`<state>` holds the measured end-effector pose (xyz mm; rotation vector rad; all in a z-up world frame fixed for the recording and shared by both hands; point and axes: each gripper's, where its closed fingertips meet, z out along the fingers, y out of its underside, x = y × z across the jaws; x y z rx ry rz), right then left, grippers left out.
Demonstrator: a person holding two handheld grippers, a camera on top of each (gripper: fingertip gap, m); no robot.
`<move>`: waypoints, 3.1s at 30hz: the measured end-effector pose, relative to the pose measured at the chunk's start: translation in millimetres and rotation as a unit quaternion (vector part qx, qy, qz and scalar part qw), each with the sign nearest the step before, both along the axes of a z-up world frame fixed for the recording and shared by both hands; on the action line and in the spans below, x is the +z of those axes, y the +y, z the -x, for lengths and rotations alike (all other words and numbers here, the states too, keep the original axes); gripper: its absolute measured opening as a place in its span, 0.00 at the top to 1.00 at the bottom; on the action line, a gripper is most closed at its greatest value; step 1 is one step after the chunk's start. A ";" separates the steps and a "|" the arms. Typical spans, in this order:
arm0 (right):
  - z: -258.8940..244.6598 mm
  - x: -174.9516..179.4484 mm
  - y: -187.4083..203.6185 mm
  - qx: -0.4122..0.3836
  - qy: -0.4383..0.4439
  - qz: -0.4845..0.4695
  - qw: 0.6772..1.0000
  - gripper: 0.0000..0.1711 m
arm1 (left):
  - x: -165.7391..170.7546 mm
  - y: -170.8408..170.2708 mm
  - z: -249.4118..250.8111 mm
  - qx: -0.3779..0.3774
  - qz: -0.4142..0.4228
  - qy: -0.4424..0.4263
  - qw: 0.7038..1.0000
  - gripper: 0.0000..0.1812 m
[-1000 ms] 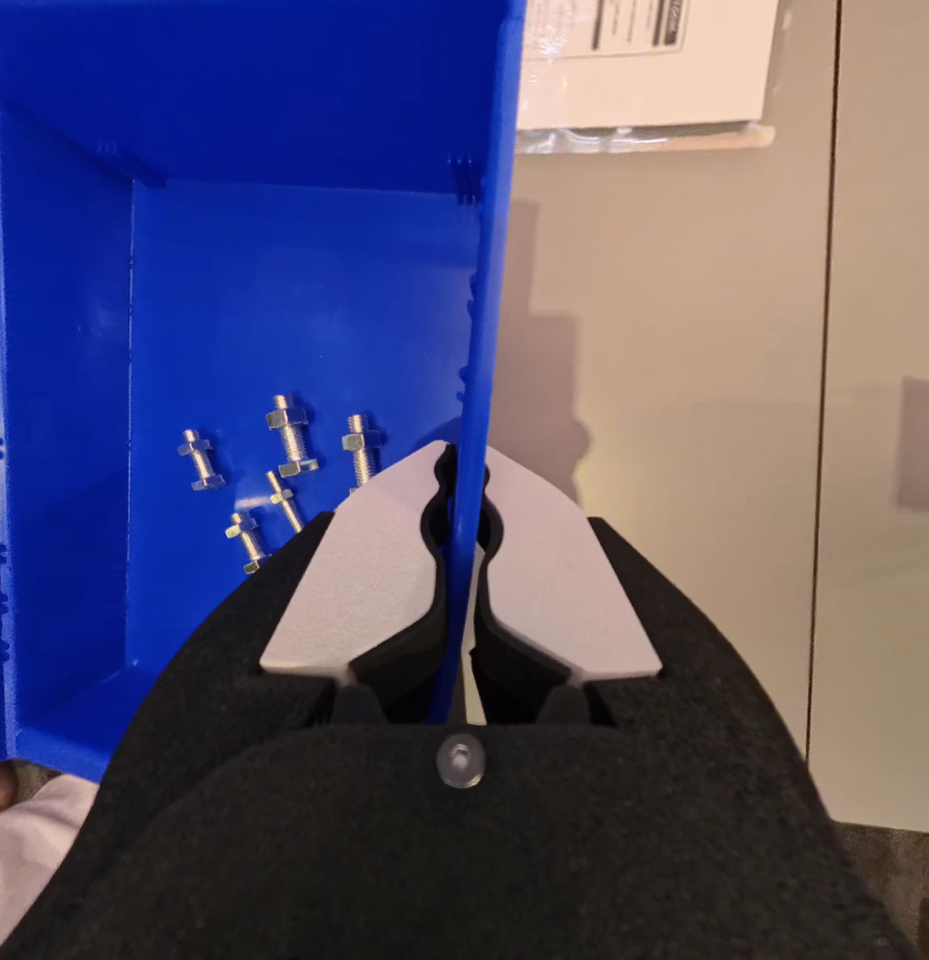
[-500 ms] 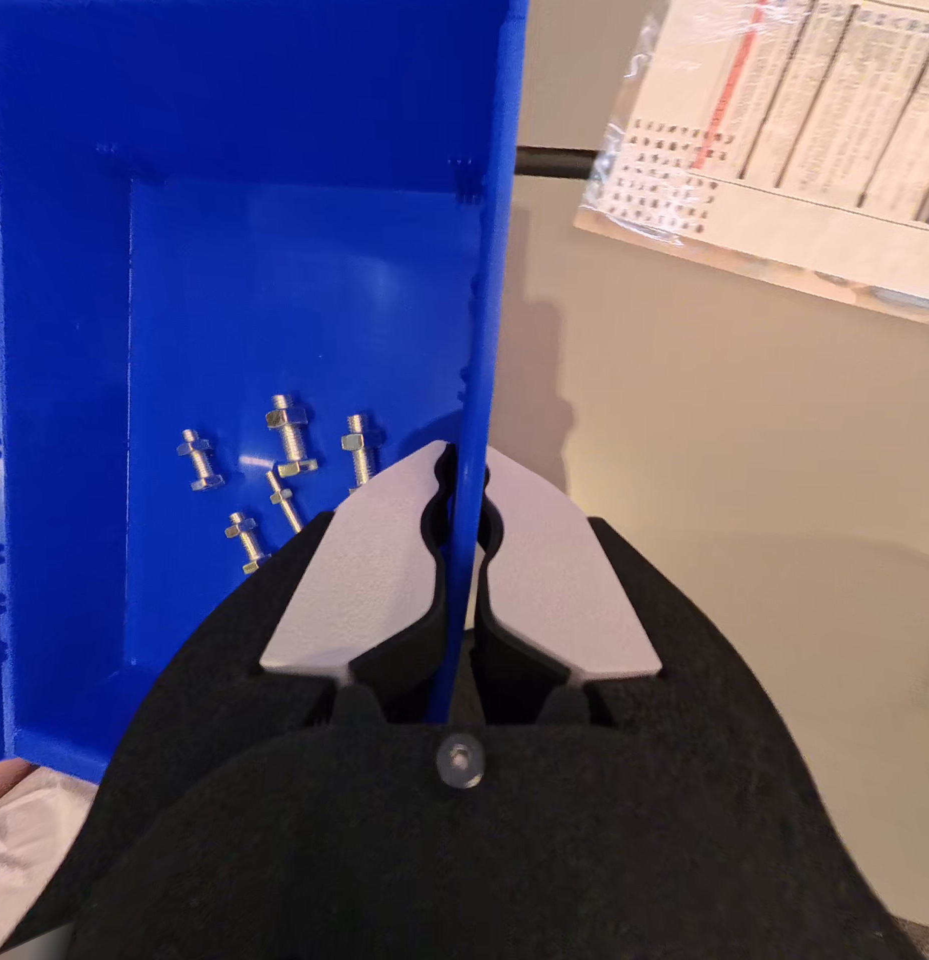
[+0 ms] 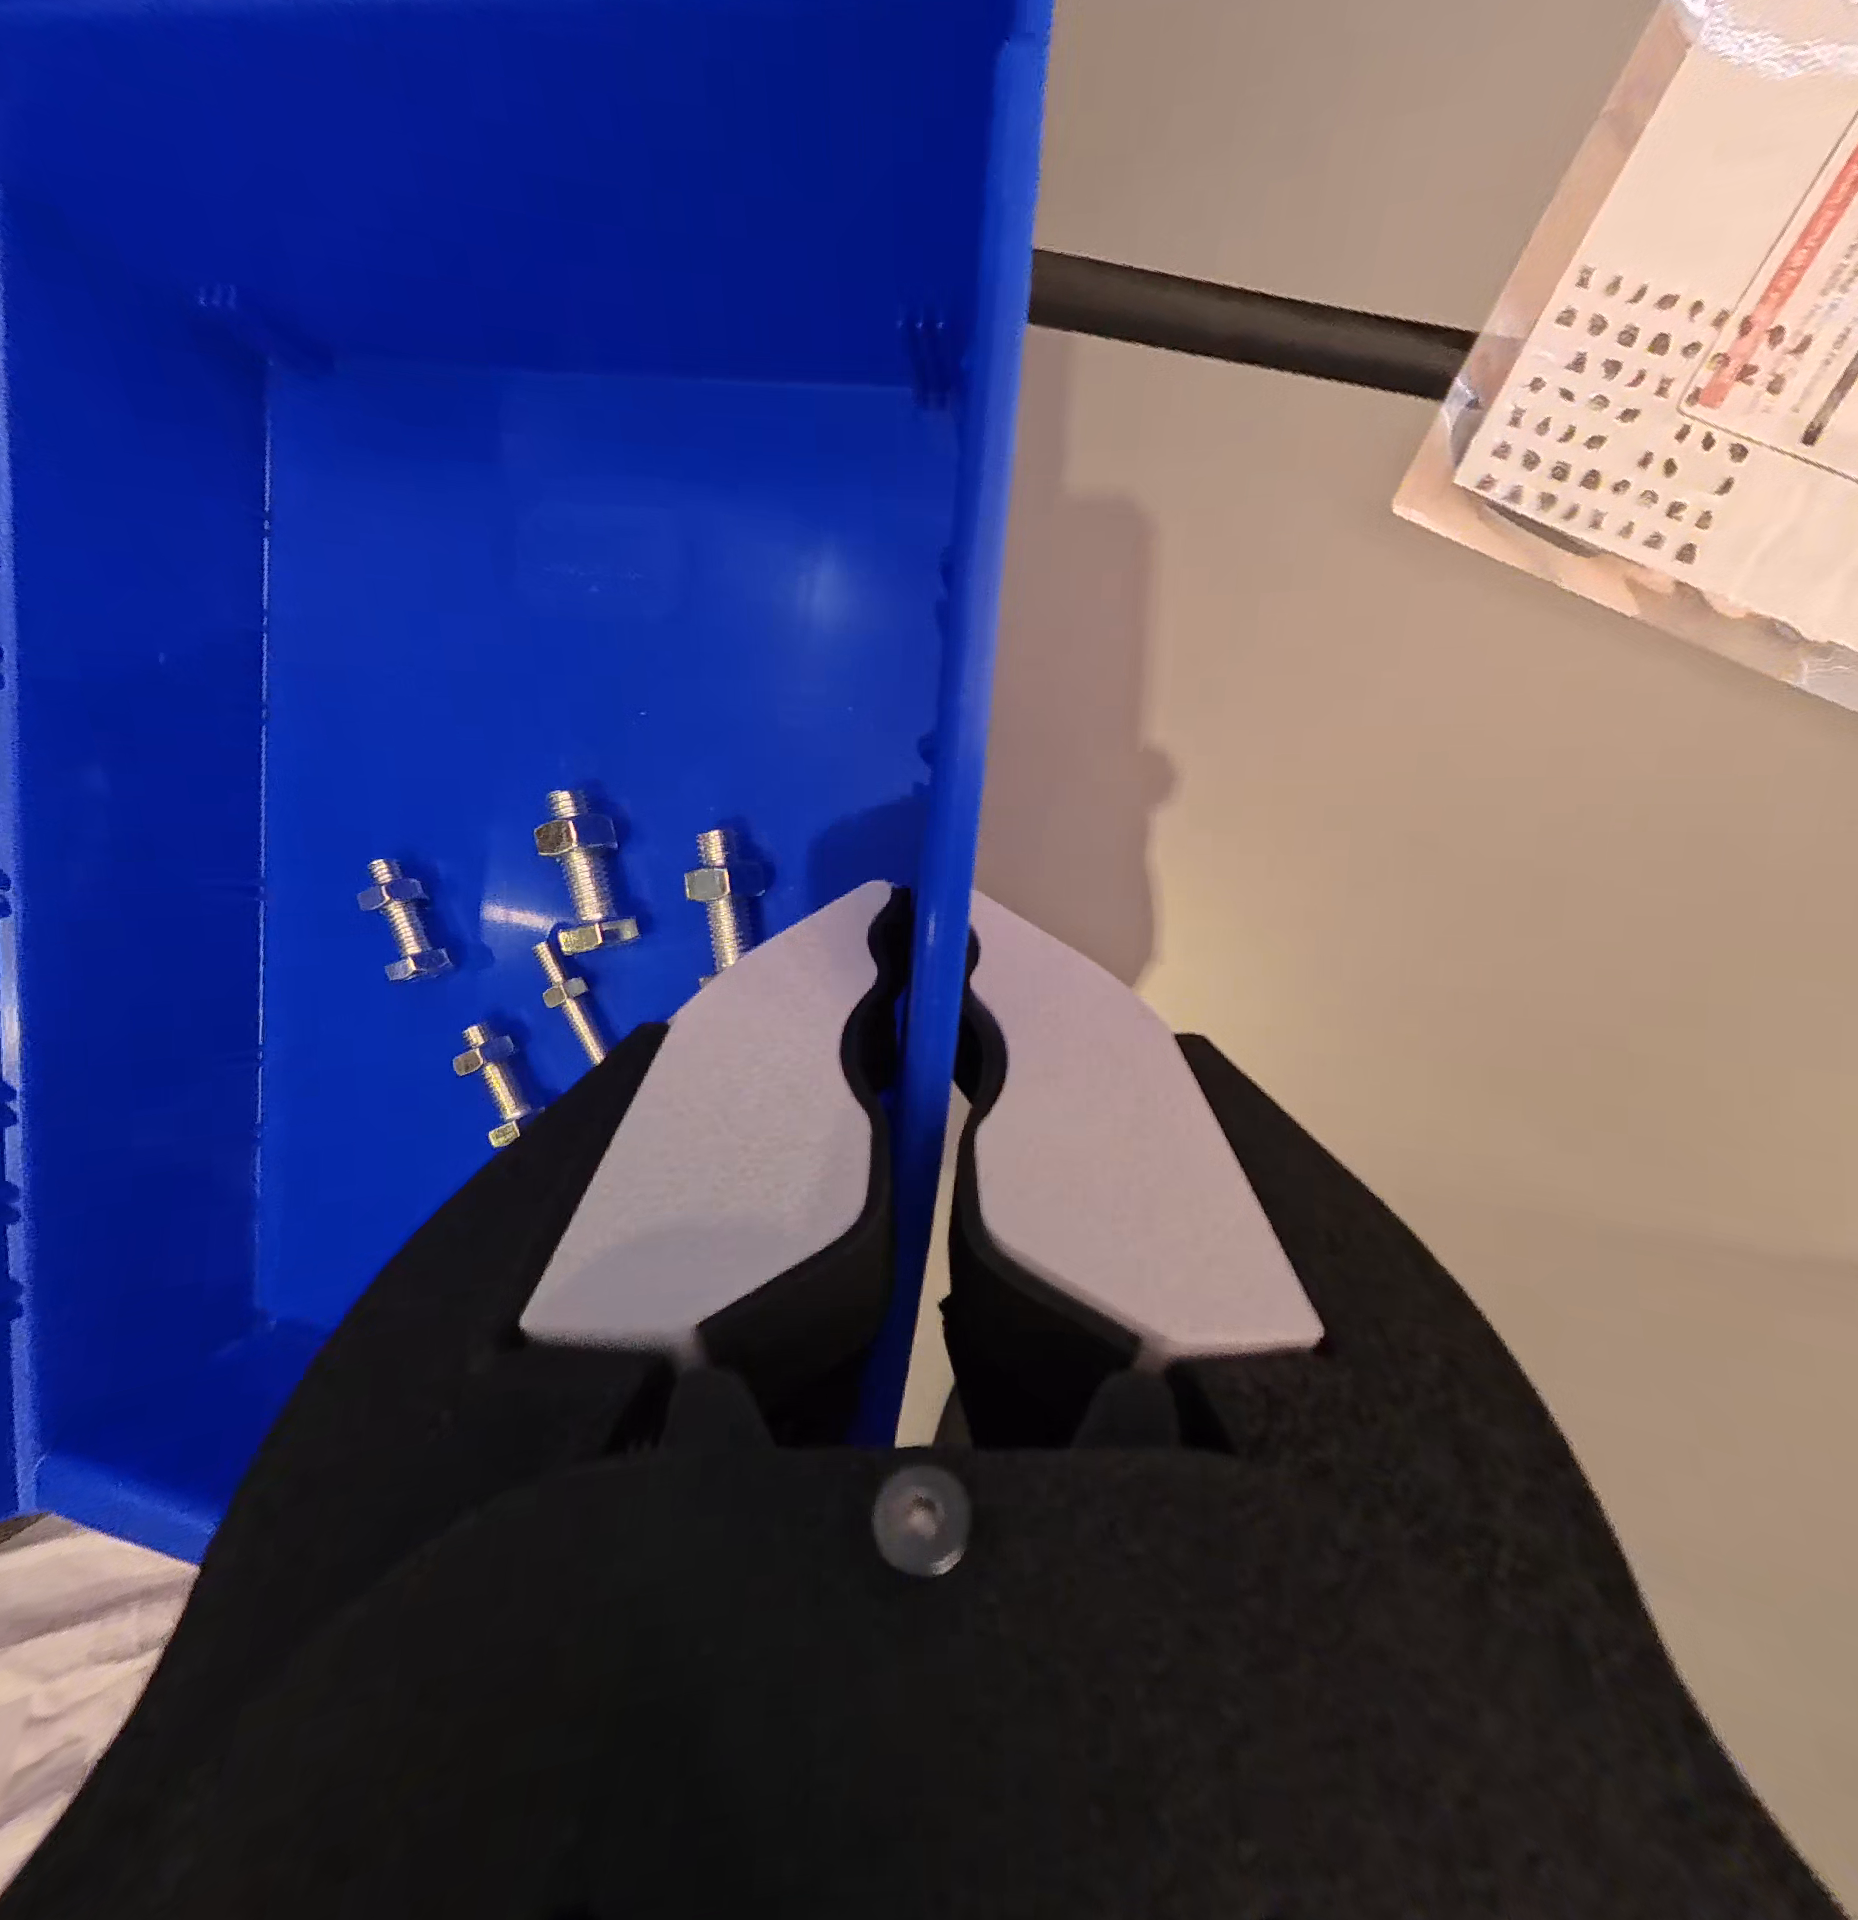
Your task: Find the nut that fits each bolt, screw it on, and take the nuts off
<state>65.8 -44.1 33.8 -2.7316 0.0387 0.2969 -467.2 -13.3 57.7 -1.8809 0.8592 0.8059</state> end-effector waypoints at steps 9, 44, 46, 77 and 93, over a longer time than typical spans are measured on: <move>33.5 8.6 14.9 0.012 0.011 -0.013 1.000 0.96 | -16.9 3.9 32.9 0.018 0.030 -0.053 0.998 0.66; 431.6 -82.1 126.9 0.237 0.026 -0.029 0.971 0.97 | -28.2 -106.8 75.7 -0.115 0.035 -0.574 0.810 0.55; 434.7 -95.8 127.0 0.234 0.027 -0.024 0.972 0.96 | -32.2 -103.9 77.9 -0.116 0.052 -0.589 0.798 0.55; 499.9 -117.0 167.8 0.197 0.107 -0.118 0.967 0.88 | -148.8 -20.6 109.1 0.039 0.148 -0.510 0.847 0.56; 438.2 -28.0 139.8 0.324 -0.033 -0.273 0.905 0.77 | -147.6 9.7 177.4 0.093 0.118 -0.427 0.892 0.81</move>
